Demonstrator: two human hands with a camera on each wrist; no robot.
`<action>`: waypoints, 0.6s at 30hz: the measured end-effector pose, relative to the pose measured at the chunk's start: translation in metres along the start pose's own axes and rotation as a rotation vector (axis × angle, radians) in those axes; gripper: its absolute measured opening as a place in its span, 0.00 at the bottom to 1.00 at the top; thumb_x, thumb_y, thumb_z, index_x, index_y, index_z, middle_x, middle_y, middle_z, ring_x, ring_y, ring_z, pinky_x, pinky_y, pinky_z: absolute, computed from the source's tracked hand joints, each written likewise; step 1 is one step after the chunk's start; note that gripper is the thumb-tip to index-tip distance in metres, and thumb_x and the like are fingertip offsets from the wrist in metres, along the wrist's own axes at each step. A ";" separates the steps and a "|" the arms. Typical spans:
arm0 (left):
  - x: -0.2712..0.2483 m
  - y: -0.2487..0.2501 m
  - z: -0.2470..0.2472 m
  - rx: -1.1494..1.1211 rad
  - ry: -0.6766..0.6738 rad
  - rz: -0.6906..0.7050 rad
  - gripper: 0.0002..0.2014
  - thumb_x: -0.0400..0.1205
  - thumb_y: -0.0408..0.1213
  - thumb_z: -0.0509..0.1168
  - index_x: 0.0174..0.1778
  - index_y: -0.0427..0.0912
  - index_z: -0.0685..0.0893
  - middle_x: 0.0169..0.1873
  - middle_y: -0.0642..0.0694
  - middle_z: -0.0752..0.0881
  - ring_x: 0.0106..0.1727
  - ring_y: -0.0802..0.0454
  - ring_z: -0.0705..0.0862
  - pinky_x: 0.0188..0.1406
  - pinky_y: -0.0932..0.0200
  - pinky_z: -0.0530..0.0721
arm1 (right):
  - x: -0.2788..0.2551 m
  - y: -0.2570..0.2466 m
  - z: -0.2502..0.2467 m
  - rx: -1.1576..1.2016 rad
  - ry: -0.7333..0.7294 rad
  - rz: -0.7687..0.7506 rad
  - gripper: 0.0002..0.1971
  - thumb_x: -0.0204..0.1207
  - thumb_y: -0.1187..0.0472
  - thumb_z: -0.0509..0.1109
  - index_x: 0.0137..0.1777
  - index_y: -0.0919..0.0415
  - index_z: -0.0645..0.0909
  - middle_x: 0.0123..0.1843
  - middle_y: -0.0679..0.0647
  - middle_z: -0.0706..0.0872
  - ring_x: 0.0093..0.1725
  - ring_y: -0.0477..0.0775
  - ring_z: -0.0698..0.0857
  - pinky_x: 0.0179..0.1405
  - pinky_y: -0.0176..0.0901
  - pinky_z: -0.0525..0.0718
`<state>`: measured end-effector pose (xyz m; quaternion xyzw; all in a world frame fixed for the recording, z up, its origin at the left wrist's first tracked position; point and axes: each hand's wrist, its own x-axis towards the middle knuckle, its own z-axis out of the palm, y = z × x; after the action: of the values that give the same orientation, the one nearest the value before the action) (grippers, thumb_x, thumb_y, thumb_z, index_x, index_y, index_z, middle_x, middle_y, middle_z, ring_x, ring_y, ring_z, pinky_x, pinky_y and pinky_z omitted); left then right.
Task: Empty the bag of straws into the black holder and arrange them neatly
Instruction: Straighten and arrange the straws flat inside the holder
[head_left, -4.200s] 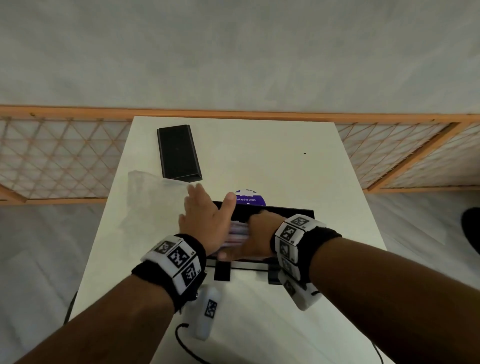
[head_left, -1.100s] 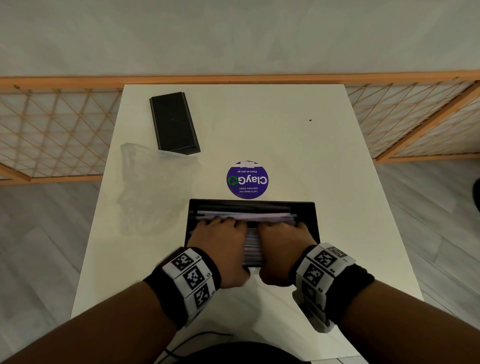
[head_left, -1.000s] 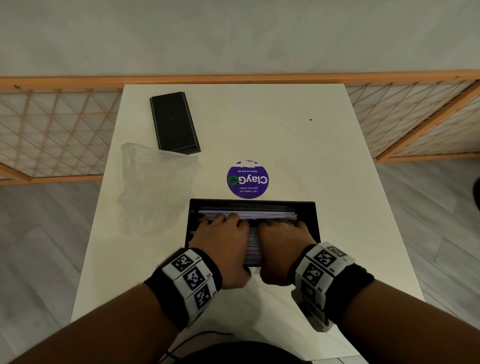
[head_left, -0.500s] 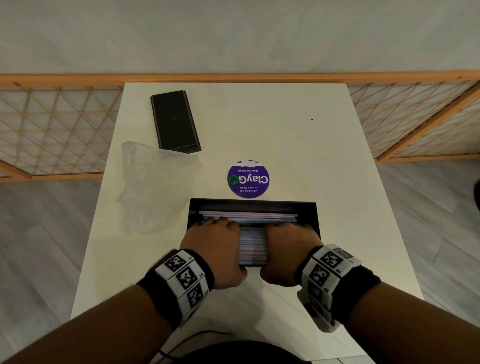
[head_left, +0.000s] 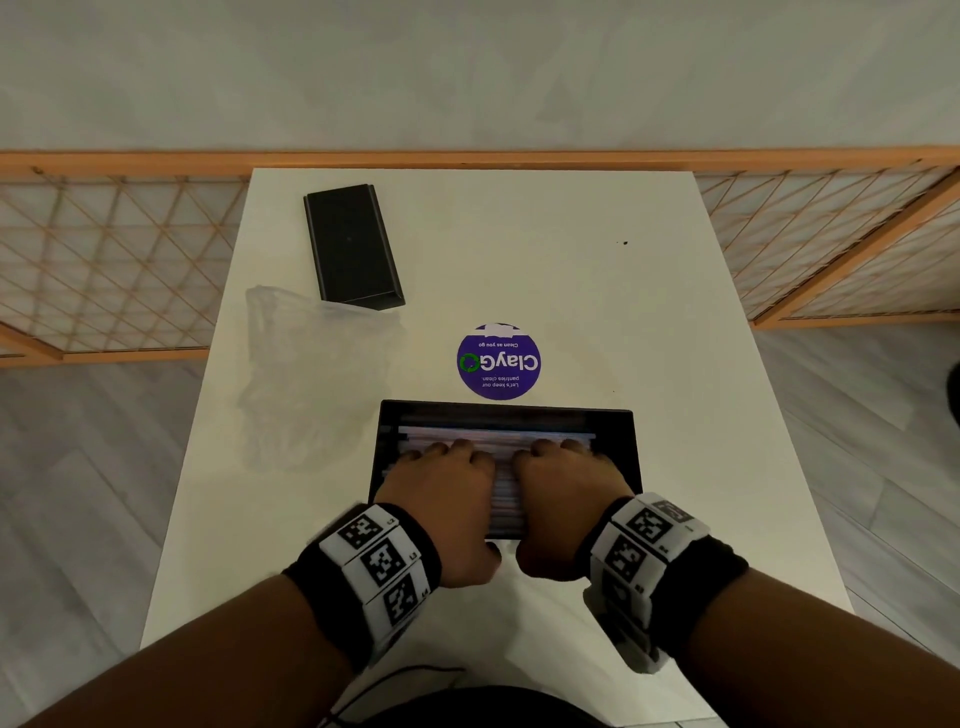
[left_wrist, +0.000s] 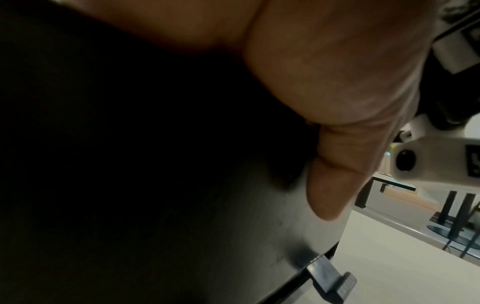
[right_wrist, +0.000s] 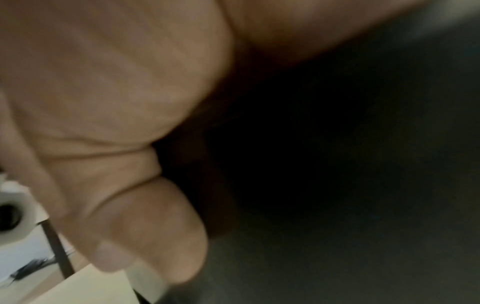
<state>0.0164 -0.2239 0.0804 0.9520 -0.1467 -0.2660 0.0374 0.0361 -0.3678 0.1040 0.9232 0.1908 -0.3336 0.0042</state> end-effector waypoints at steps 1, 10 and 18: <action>0.000 0.000 0.001 -0.016 0.005 -0.009 0.32 0.71 0.59 0.70 0.70 0.51 0.74 0.66 0.50 0.79 0.67 0.47 0.80 0.72 0.48 0.77 | 0.001 0.000 0.000 0.016 -0.008 0.008 0.26 0.60 0.47 0.74 0.60 0.50 0.77 0.58 0.50 0.83 0.60 0.58 0.84 0.63 0.54 0.82; 0.001 0.001 0.001 -0.036 -0.018 -0.041 0.31 0.71 0.58 0.69 0.69 0.51 0.76 0.65 0.49 0.77 0.67 0.46 0.79 0.71 0.46 0.77 | 0.004 -0.002 0.001 -0.033 -0.035 -0.001 0.31 0.62 0.47 0.74 0.68 0.51 0.75 0.66 0.54 0.78 0.67 0.62 0.78 0.70 0.61 0.75; -0.003 -0.005 0.003 -0.013 0.028 -0.015 0.31 0.74 0.59 0.68 0.72 0.53 0.73 0.69 0.50 0.72 0.72 0.46 0.73 0.73 0.48 0.73 | 0.002 -0.006 0.007 -0.035 0.017 -0.048 0.29 0.65 0.52 0.73 0.67 0.53 0.74 0.67 0.53 0.79 0.67 0.62 0.78 0.70 0.59 0.76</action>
<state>0.0135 -0.2180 0.0789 0.9565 -0.1374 -0.2537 0.0434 0.0305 -0.3627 0.0980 0.9208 0.2190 -0.3226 0.0108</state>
